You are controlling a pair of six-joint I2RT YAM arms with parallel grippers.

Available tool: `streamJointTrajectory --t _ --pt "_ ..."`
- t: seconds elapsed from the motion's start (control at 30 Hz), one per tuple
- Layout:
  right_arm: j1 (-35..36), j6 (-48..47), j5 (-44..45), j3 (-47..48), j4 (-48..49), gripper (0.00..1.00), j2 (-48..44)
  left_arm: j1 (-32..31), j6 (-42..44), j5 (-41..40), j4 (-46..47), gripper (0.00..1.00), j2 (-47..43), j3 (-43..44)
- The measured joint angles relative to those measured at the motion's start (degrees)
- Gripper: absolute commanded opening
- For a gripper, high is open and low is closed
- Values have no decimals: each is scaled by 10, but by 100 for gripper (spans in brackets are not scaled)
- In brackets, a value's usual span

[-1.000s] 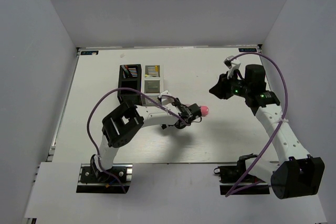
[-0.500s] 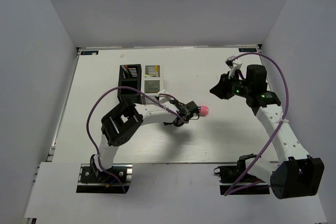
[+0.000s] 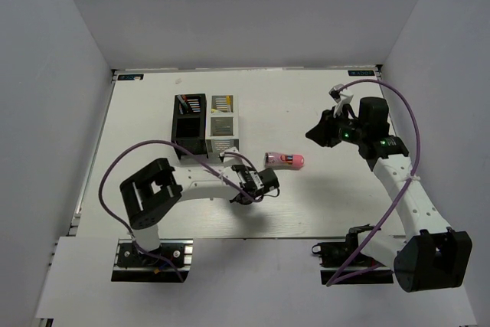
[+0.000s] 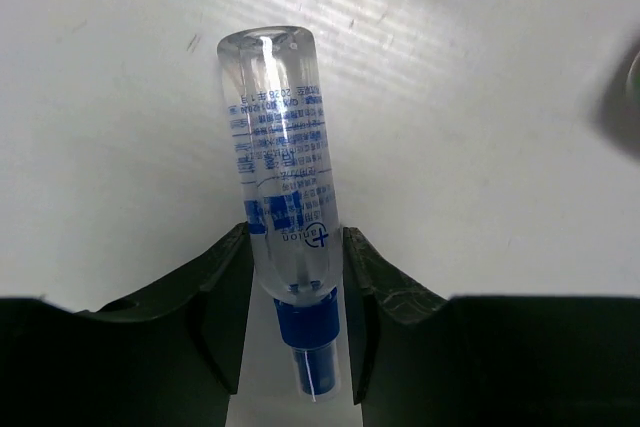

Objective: Sort the stationery into containers
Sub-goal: Pick up the stationery from the center of the board, then place the stationery in the storage box.

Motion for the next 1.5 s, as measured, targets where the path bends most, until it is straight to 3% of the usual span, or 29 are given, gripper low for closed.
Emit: streamJointTrajectory --t 0.37,0.57,0.73,0.97,1.2,1.5 --pt "0 19 -10 -24 18 29 -13 -45 140 118 33 6 -149 -21" --pt "0 19 -10 -31 21 29 -28 -23 194 148 32 3 -187 94" --pt "0 21 -10 -40 23 29 -40 47 209 172 29 0 -195 162" --pt "0 20 -7 -58 25 29 -62 196 202 254 22 0 -196 164" --pt "0 20 -6 -70 28 29 -81 300 157 341 1 0 -208 174" --pt "0 26 -6 -87 38 29 -89 428 36 445 54 0 -359 31"
